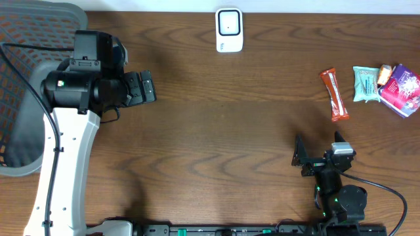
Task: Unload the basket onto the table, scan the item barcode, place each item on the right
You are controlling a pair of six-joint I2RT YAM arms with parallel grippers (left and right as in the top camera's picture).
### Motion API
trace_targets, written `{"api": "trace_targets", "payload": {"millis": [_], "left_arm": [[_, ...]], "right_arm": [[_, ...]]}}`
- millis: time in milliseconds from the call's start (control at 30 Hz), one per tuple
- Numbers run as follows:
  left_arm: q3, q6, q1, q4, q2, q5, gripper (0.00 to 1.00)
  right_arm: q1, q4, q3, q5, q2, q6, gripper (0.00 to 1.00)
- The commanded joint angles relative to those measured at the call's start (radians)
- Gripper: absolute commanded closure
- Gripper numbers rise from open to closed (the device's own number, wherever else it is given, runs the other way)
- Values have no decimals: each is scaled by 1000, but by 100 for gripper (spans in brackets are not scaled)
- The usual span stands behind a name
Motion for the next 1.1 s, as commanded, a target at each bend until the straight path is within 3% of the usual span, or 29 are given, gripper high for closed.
{"api": "trace_targets", "payload": {"millis": [0,300,467,733,1067], "left_arm": [[5,2,3,-2,3,-6,2],[5,49,3,-21,-2,-23,2],[-101,49,2,-50,-40,-29,2],[-547,64,2,205,-227,10,2],[-1000,75,2,577,-623,144,2]], "right_arm": [[-9,-5,-2,16,-6,-15,1],[-9,-5,-2,16,-6,-15,1],[-9,-5,-2,16,-6,-15,1],[-9,-5,-2,16,-6,-15,1],[-9,-5,-2,16,-6,-15,1]]}}
